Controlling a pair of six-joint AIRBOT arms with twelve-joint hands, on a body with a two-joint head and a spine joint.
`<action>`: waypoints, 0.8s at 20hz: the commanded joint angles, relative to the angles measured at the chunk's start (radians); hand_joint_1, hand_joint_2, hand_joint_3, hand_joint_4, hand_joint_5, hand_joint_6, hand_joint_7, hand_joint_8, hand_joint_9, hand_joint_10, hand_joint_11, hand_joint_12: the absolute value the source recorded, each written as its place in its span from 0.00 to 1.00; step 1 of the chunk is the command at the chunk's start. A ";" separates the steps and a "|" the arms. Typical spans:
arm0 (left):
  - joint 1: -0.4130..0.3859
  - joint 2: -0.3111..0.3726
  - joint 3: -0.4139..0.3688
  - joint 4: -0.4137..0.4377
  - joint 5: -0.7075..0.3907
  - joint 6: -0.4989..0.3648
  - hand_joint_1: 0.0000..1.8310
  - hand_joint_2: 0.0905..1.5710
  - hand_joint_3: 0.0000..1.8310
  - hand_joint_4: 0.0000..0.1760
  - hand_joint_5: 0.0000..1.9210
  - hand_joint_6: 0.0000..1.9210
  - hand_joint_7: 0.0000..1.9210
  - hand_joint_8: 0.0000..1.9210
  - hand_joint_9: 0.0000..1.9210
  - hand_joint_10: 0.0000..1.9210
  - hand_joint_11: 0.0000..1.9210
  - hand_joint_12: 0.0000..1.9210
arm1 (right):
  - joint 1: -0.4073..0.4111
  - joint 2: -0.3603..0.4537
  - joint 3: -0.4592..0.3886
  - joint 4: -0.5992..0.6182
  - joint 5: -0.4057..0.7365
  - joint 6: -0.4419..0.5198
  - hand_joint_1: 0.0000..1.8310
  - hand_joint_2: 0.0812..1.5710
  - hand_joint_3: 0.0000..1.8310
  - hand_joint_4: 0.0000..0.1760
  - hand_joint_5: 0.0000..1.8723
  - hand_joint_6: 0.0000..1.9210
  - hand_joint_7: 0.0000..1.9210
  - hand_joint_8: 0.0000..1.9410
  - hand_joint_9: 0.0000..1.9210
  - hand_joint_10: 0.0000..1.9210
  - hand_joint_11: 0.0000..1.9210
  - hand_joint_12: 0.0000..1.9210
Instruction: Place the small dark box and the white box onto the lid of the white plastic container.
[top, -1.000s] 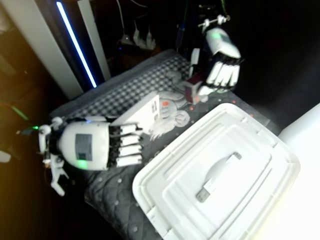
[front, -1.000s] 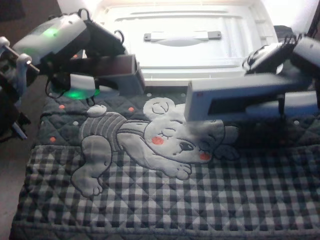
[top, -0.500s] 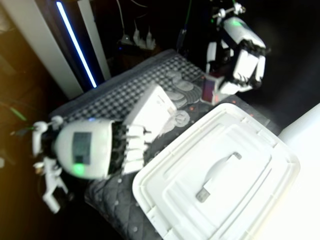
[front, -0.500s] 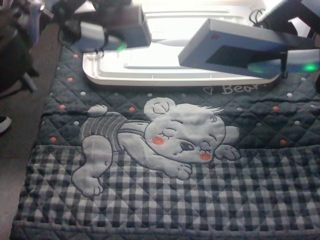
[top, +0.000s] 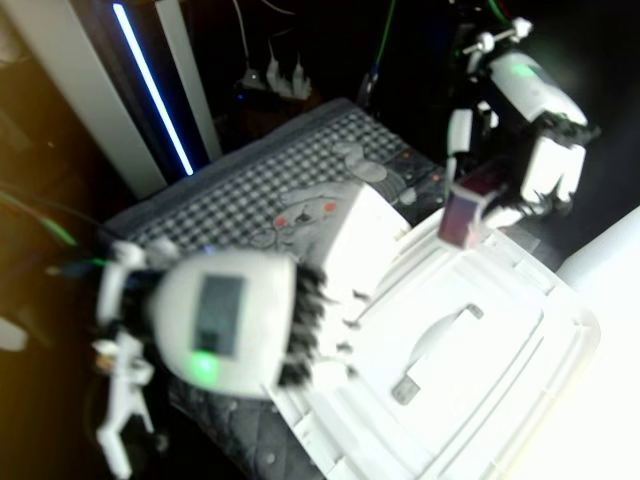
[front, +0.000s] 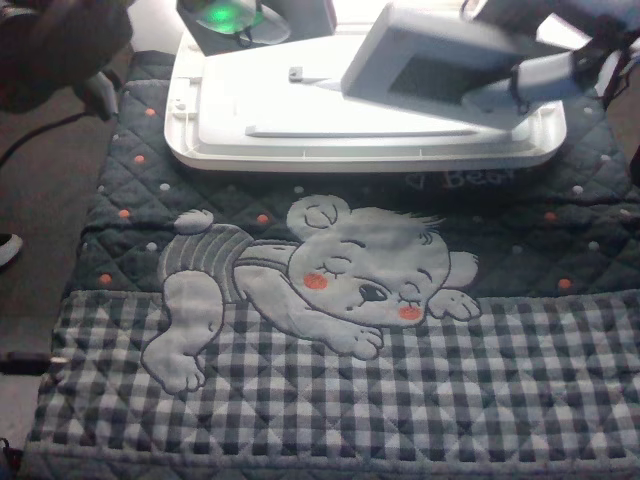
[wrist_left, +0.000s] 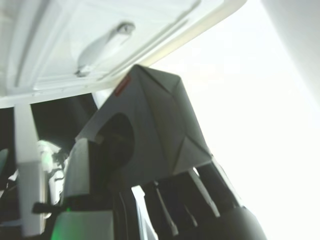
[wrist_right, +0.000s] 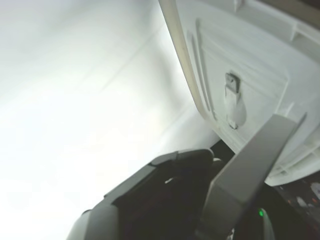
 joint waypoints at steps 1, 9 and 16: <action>-0.016 -0.007 0.016 -0.002 -0.062 -0.001 0.68 0.66 0.00 0.00 0.57 0.35 0.55 0.51 0.63 0.19 0.48 0.58 | 0.032 0.010 0.018 0.020 0.058 0.001 0.71 0.61 0.00 0.00 0.75 0.01 0.69 0.31 0.71 0.07 0.48 0.57; -0.021 -0.061 0.068 -0.015 -0.007 -0.002 0.65 0.63 0.00 0.28 0.21 0.00 0.15 0.00 0.13 0.00 0.11 0.09 | 0.047 -0.028 0.074 -0.001 -0.053 0.030 0.53 0.56 0.00 0.89 0.14 0.01 0.18 0.01 0.19 0.00 0.10 0.32; 0.010 -0.002 -0.022 -0.014 -0.097 -0.002 0.59 0.57 0.00 0.65 0.13 0.00 0.10 0.00 0.10 0.00 0.10 0.05 | 0.046 0.039 0.007 -0.029 -0.017 0.077 0.43 0.53 0.00 1.00 0.02 0.00 0.07 0.00 0.09 0.00 0.00 0.39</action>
